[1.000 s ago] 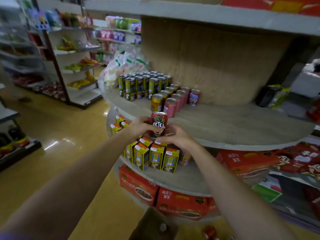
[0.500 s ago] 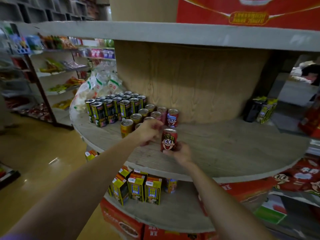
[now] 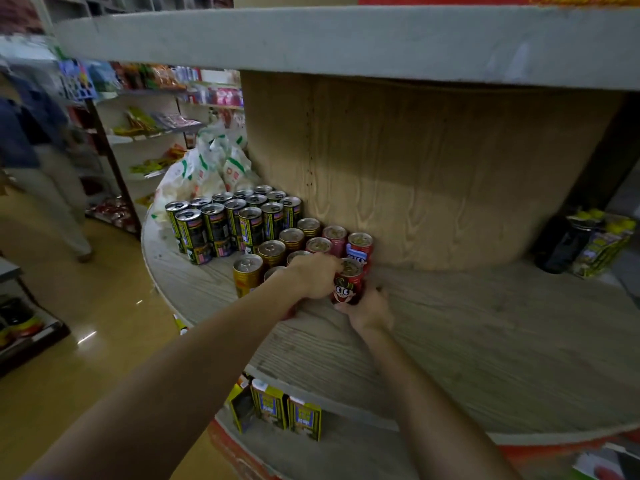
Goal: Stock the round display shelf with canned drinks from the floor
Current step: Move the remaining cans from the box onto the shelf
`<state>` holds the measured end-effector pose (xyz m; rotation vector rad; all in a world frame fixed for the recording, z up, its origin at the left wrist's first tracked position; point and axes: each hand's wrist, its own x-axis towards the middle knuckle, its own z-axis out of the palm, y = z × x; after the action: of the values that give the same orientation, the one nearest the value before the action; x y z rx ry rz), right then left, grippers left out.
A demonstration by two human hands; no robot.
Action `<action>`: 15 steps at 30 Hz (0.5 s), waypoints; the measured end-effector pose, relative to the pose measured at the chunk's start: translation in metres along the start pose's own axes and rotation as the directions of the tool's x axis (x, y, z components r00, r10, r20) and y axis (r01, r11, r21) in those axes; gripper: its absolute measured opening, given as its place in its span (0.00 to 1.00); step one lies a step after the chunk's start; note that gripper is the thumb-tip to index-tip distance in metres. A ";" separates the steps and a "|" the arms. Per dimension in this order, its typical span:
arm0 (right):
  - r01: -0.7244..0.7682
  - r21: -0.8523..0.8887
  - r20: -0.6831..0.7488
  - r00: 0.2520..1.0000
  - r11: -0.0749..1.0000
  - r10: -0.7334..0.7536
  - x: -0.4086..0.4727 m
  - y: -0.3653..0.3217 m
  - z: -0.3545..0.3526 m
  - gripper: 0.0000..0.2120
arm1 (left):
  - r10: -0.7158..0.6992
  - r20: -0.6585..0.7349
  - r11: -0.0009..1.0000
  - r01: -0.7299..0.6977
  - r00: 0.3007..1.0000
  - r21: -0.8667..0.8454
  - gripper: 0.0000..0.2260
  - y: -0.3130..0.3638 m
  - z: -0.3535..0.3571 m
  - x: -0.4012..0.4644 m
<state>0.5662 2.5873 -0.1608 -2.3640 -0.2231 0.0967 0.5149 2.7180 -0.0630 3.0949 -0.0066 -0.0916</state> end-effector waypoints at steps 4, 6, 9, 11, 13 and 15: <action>-0.070 -0.115 0.053 0.996 0.991 0.076 0.030 -0.005 -0.004 0.31 | -0.066 0.073 0.998 0.067 0.995 -0.008 0.22 -0.001 -0.005 0.024; -0.077 -0.119 0.050 0.995 0.990 0.083 0.037 -0.006 -0.002 0.33 | -0.091 0.100 0.996 0.093 0.991 -0.016 0.22 -0.002 -0.009 0.034; -0.093 -0.111 0.042 0.994 0.989 0.098 0.044 -0.010 0.000 0.35 | -0.118 0.103 0.993 0.120 0.988 -0.013 0.21 -0.002 -0.013 0.042; -0.113 -0.106 0.055 0.991 0.988 0.120 0.049 -0.011 0.000 0.36 | -0.127 0.102 0.992 0.128 0.987 -0.005 0.20 -0.002 -0.012 0.045; -0.112 -0.085 0.090 0.989 0.990 0.120 0.053 -0.010 0.001 0.38 | -0.130 0.108 0.991 0.131 0.986 -0.001 0.20 0.001 -0.013 0.045; -0.101 -0.065 0.109 0.988 0.993 0.108 0.052 -0.008 0.000 0.42 | -0.138 0.125 0.990 0.142 0.983 -0.025 0.22 0.003 -0.014 0.042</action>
<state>0.6165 2.6026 -0.1558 -2.4319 -0.1579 0.2775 0.5578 2.7153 -0.0519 3.0466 0.2064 -0.2843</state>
